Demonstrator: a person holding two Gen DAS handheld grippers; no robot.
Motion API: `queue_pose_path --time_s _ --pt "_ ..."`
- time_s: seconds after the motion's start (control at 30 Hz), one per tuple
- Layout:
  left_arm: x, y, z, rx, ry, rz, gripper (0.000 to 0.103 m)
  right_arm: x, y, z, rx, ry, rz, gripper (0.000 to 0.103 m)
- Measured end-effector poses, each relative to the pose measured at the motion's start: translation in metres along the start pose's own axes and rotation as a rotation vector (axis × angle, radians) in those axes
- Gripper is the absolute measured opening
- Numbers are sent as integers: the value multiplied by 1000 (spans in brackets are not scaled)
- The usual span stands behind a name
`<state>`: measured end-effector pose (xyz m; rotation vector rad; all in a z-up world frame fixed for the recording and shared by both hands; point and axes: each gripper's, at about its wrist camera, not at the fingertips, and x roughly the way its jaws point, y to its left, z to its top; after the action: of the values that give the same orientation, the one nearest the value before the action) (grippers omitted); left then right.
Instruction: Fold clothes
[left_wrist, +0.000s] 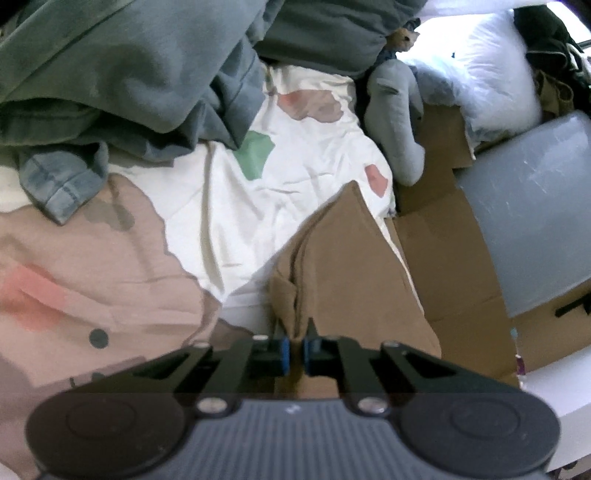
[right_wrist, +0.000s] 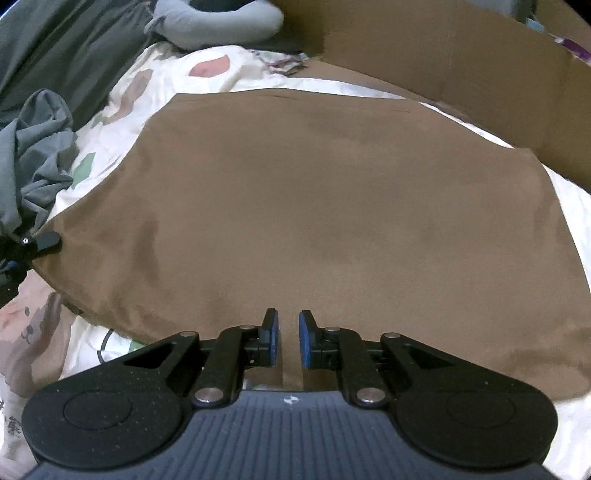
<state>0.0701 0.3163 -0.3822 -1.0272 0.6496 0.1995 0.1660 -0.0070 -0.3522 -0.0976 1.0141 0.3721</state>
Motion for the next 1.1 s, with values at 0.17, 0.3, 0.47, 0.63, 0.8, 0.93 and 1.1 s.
queue_pose_path --time_s 0.17,0.3,0.47,0.63,0.8,0.93,1.1 --pt "2 1 6 -7 23 7 7 2 -8 -20 50 17 -31 12" --pt "1 2 7 -13 26 15 7 5 -8 -32 58 26 -39 13" --pt "2 4 6 -32 29 20 7 -6 -8 -34 72 11 -46 7" --pt "2 10 5 -46 38 28 7 -11 -13 -20 90 -43 -53 6" --pt "5 21 5 -99 49 25 7 14 -17 -1 94 -16 -54 6" --pt "7 29 4 -135 55 21 7 26 -16 12 77 -15 -48 6" --pt "7 32 3 -141 60 21 7 43 -21 31 83 -15 -58 7"
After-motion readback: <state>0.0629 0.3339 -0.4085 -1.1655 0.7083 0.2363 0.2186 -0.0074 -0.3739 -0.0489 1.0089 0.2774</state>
